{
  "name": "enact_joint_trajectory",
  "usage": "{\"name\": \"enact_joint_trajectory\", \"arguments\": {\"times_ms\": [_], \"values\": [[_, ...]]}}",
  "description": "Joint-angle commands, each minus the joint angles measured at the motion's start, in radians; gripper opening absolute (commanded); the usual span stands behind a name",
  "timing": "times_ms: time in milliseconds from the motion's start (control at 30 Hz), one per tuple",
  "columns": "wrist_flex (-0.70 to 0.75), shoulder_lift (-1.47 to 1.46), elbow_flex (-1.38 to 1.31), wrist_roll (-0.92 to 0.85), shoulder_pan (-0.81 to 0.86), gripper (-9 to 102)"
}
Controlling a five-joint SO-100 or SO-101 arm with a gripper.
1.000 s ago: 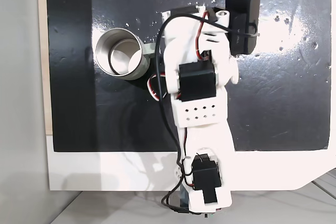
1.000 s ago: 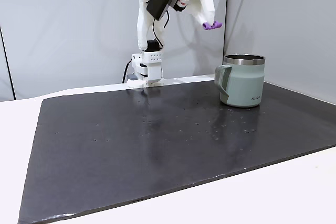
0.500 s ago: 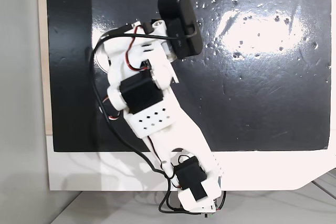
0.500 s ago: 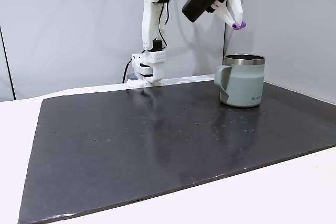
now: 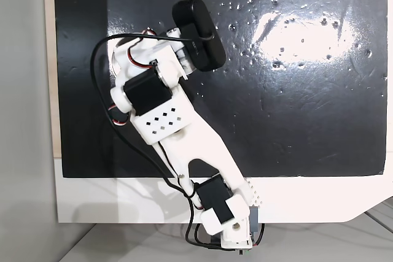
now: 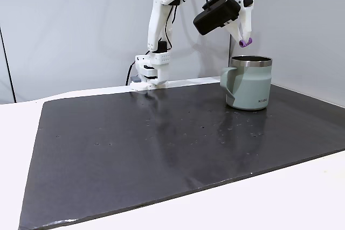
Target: Grasp a pengrip and put it in the cup.
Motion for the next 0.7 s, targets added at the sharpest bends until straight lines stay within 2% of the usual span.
{"name": "enact_joint_trajectory", "arguments": {"times_ms": [0,133,267,667], "values": [[0.012,0.009,-0.071,0.017,-0.011,7],[0.023,0.012,-0.072,0.02,-0.015,17],[0.035,0.018,-0.072,0.02,-0.015,21],[0.044,0.023,-0.072,0.015,0.003,21]]}}
